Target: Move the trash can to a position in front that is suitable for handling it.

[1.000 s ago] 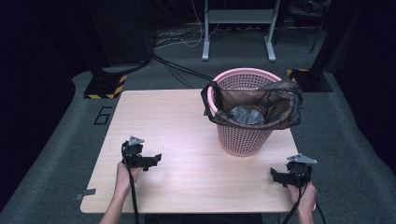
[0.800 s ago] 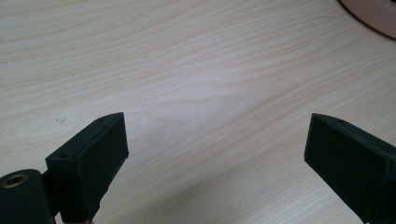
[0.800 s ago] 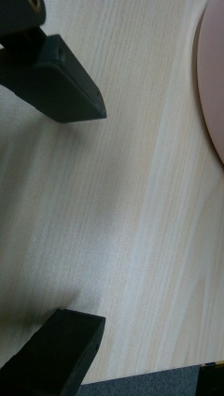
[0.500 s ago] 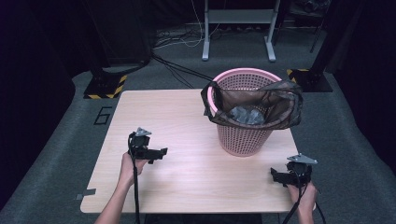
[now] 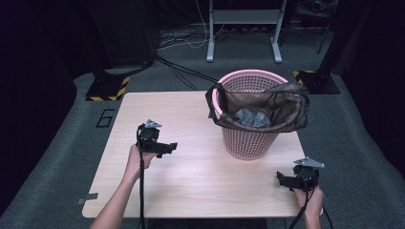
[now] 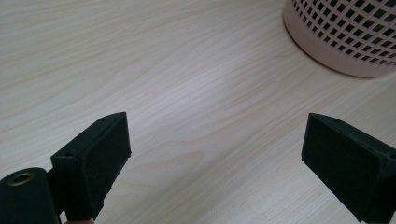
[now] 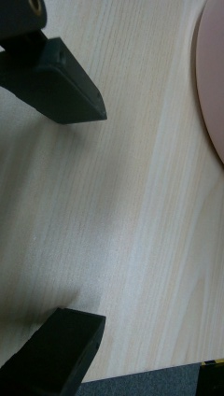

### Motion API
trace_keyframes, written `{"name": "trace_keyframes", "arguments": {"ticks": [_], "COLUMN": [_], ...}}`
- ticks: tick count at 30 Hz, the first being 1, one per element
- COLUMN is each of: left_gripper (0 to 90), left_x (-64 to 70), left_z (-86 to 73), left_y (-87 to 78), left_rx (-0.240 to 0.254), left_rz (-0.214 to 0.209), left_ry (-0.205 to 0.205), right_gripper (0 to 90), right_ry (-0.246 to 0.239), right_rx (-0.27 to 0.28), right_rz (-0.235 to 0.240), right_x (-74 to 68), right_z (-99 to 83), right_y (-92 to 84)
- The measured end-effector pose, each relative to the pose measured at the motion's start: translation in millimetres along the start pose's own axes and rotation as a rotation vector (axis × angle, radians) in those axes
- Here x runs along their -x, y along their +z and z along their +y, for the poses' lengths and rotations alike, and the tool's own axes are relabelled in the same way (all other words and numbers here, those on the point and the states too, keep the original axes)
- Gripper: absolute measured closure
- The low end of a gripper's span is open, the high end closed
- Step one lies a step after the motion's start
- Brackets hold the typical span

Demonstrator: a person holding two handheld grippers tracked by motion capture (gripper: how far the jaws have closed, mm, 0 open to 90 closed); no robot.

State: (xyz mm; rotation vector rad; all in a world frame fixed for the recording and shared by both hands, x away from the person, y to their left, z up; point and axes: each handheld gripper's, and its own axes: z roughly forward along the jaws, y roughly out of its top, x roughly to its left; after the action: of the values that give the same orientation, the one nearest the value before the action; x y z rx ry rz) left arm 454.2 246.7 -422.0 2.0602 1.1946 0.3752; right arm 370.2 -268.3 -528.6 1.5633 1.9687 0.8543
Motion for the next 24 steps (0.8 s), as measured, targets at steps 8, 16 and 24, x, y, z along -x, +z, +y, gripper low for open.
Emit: {"name": "trace_keyframes", "arguments": {"ticks": [8,16,24], "left_gripper": [8.6,9.5,10.0], "left_x": [6.1,15.4,25.5], "left_z": [19.8,48.6,77.3], "left_y": [-0.9,-1.9,-3.9], "left_rx": [-0.010,-0.002,0.010], "left_rz": [-0.014,-0.044,-0.073], "left_ry": [0.028,0.049,0.077], "right_gripper": [2.7,2.7,2.8], "right_ry": [0.001,0.002,0.002], "right_rx": [0.000,0.000,0.001], "right_rz": [-0.001,-0.001,-0.002], "right_x": [0.1,0.1,0.1], "right_z": [0.0,0.0,-0.1], "right_y": [0.0,0.0,0.0]}}
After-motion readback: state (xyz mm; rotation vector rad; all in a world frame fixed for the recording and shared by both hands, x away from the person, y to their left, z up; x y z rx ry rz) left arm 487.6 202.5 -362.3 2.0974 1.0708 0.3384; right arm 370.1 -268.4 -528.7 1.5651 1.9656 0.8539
